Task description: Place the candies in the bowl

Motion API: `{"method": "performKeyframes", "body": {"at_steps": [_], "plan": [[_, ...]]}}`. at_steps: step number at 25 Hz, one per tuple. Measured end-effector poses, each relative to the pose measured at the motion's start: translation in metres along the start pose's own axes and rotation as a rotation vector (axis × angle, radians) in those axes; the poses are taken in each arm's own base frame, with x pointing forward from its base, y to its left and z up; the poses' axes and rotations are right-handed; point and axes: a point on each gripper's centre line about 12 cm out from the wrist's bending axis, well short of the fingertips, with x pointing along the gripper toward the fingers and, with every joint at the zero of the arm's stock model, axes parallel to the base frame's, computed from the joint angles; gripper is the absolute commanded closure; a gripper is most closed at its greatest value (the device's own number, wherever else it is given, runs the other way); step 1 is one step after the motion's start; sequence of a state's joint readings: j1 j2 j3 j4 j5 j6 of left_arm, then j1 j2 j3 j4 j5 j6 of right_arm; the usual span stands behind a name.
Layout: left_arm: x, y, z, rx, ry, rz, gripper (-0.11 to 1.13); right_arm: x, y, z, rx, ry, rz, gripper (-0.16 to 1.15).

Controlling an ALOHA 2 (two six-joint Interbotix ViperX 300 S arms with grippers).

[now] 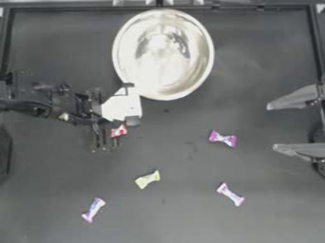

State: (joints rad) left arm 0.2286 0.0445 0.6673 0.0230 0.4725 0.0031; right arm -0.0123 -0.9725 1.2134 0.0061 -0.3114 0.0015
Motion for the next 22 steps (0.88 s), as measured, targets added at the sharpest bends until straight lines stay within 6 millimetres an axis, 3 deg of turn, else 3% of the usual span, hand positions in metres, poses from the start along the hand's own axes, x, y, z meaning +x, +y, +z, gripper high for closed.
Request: {"method": "performKeyframes", "body": {"at_steps": [5,7,9,13,14,22], "plan": [[0.010,0.000,-0.004,-0.004,0.031,-0.001,0.01,0.000,0.000,0.000,-0.001,0.000,0.000,-0.01],[0.013,-0.001,-0.005,-0.004,0.040,-0.001,0.07,0.000,0.000,-0.001,-0.002,0.003,-0.001,-0.01],[0.013,-0.001,-0.002,-0.004,0.035,-0.003,0.23,0.000,0.000,0.000,-0.002,0.002,-0.001,-0.01],[0.012,-0.002,0.000,0.005,0.031,-0.004,0.80,0.000,0.000,0.000,-0.003,0.002,0.001,-0.01],[0.012,-0.003,0.000,0.009,0.034,-0.004,0.88,0.000,0.000,-0.001,-0.001,0.003,-0.001,-0.01],[0.010,-0.012,-0.001,0.055,0.051,-0.012,0.89,-0.001,0.000,0.002,-0.004,-0.008,0.001,-0.01]]}}
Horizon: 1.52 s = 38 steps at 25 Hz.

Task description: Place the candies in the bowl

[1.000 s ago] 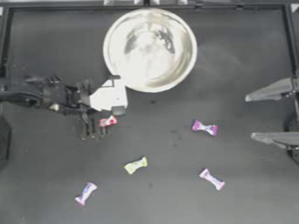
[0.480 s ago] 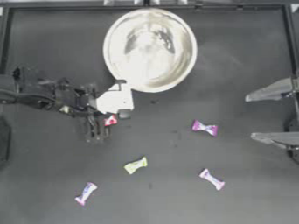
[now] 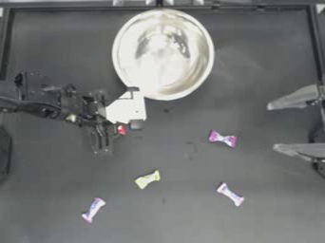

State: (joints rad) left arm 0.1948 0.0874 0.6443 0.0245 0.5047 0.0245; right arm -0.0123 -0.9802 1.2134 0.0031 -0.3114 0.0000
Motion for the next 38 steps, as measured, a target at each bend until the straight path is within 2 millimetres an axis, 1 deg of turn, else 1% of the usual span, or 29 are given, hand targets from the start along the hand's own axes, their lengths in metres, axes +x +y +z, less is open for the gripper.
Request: {"method": "performKeyframes", "body": {"at_steps": [2,4,8,11,15,17,20,23,29,32,34,36,37,38], "plan": [[-0.005,-0.001,0.001,0.004,-0.012,-0.001,0.89,-0.001,0.000,0.000,0.000,-0.003,-0.002,-0.01],[-0.016,-0.002,0.005,0.005,-0.043,0.000,0.89,-0.002,0.000,0.001,0.000,-0.008,-0.002,-0.01],[-0.045,-0.001,0.015,0.007,-0.127,0.005,0.89,-0.002,0.000,0.000,0.001,-0.006,-0.002,-0.01],[-0.069,0.004,0.030,0.039,-0.180,0.024,0.89,-0.002,0.000,0.000,0.002,-0.006,0.000,-0.01],[-0.094,0.017,0.056,0.093,-0.237,0.075,0.89,-0.002,0.000,0.001,0.000,-0.008,-0.002,-0.01],[-0.104,0.027,0.068,0.111,-0.266,0.106,0.89,-0.002,0.000,0.001,0.000,-0.008,-0.002,-0.01],[-0.118,0.052,0.085,0.135,-0.302,0.173,0.89,-0.002,0.000,0.000,0.003,-0.006,-0.002,-0.01],[-0.110,0.078,0.098,0.140,-0.288,0.213,0.89,-0.002,0.000,0.000,0.003,-0.005,-0.002,-0.01],[-0.076,0.128,0.115,0.130,-0.232,0.258,0.89,-0.002,0.000,-0.002,0.004,0.002,-0.001,-0.01],[-0.061,0.148,0.120,0.121,-0.213,0.271,0.89,-0.003,0.000,-0.004,0.004,0.005,-0.001,-0.01],[-0.047,0.159,0.124,0.119,-0.198,0.272,0.88,-0.003,0.000,-0.004,0.004,0.005,-0.002,-0.01],[-0.034,0.168,0.125,0.105,-0.182,0.264,0.84,-0.003,0.000,-0.004,0.004,0.005,-0.001,-0.01],[-0.030,0.171,0.126,0.100,-0.179,0.263,0.80,-0.003,0.000,-0.005,0.003,0.008,-0.002,-0.01],[-0.026,0.175,0.126,0.095,-0.174,0.263,0.73,-0.003,0.000,-0.005,0.003,0.009,-0.001,-0.01]]}}
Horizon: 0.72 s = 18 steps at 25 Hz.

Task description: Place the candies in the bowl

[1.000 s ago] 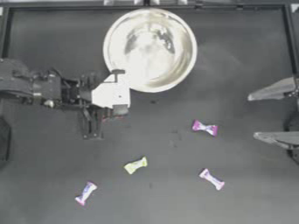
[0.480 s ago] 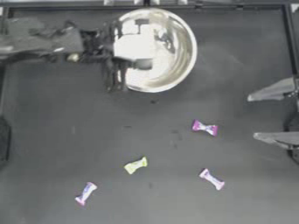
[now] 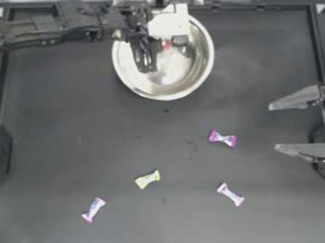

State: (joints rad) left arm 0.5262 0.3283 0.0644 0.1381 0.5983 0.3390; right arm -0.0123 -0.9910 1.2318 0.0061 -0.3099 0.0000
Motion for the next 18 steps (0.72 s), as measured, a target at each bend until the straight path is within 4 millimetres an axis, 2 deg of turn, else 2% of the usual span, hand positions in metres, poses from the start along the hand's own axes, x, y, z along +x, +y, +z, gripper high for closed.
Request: {"method": "performKeyframes", "body": {"at_steps": [2,5,6,7,10,11,18], "plan": [[0.007,0.001,-0.001,-0.005,0.011,-0.003,0.53,-0.001,0.000,-0.002,0.001,0.005,-0.002,-0.01],[0.016,0.000,-0.004,-0.006,0.032,-0.012,0.08,-0.001,0.000,-0.003,0.001,0.006,-0.001,-0.01],[0.018,0.000,-0.005,-0.009,0.036,-0.012,-0.03,-0.001,0.000,-0.003,0.001,0.008,-0.002,-0.01],[0.018,0.000,-0.005,-0.012,0.037,-0.013,-0.08,-0.001,0.000,-0.004,0.001,0.009,-0.002,-0.01],[0.017,0.000,-0.004,-0.011,0.034,-0.012,0.05,-0.001,0.000,-0.005,0.003,0.012,-0.001,-0.01],[0.017,0.000,-0.003,-0.012,0.032,-0.012,0.06,-0.001,0.000,-0.006,0.001,0.014,-0.002,-0.01],[0.011,-0.005,0.004,-0.006,0.013,-0.020,0.00,-0.004,-0.001,-0.007,0.007,0.011,-0.007,-0.01]]}}
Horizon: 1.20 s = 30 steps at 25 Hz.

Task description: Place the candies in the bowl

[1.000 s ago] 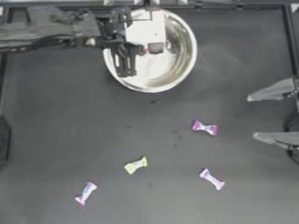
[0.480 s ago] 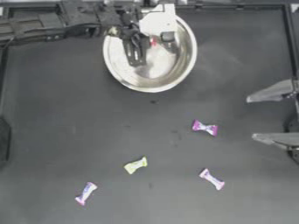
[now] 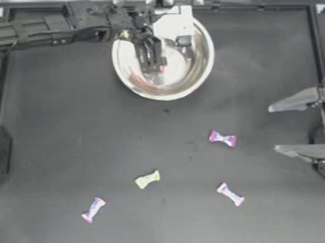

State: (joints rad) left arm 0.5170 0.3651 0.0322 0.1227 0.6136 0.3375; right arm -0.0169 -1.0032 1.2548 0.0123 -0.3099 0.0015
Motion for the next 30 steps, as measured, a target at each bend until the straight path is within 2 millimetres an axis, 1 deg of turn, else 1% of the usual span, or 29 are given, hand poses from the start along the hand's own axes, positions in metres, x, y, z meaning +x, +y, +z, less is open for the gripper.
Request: {"method": "performKeyframes", "body": {"at_steps": [1,3,6,7,9,12,16,19,22,25,28,30], "plan": [[-0.007,0.000,0.004,-0.004,-0.017,-0.001,0.00,0.000,-0.001,0.001,-0.002,-0.003,-0.003,-0.01],[-0.028,-0.005,0.014,-0.005,-0.063,-0.002,0.00,-0.001,-0.001,0.001,0.001,-0.005,-0.006,-0.01],[-0.075,-0.013,0.024,-0.001,-0.149,-0.005,0.00,-0.003,-0.002,0.002,0.001,-0.008,-0.009,-0.01],[-0.092,-0.017,0.026,0.002,-0.178,-0.009,0.00,-0.003,-0.002,0.001,0.001,-0.003,-0.011,-0.01],[-0.117,-0.028,0.027,0.004,-0.229,-0.029,0.00,-0.005,-0.003,0.001,0.001,-0.005,-0.014,-0.01],[-0.149,-0.051,0.021,0.005,-0.298,-0.080,0.01,-0.006,-0.003,0.002,0.000,-0.002,-0.019,-0.01],[-0.200,-0.082,0.002,-0.009,-0.449,-0.130,0.05,-0.010,-0.005,0.003,0.011,0.003,-0.030,-0.01],[-0.227,-0.097,-0.021,-0.029,-0.545,-0.142,0.05,-0.013,-0.007,0.003,0.018,0.013,-0.043,-0.01],[-0.243,-0.108,-0.048,-0.074,-0.639,-0.145,0.05,-0.016,-0.010,0.003,0.026,0.021,-0.060,-0.01],[-0.254,-0.115,-0.074,-0.119,-0.731,-0.136,0.05,-0.019,-0.012,0.003,0.029,0.032,-0.073,-0.01],[-0.256,-0.126,-0.102,-0.140,-0.806,-0.130,0.05,-0.019,-0.015,0.001,0.040,0.058,-0.092,-0.01],[-0.258,-0.134,-0.113,-0.132,-0.843,-0.136,0.05,-0.020,-0.017,0.000,0.044,0.081,-0.106,-0.01]]}}
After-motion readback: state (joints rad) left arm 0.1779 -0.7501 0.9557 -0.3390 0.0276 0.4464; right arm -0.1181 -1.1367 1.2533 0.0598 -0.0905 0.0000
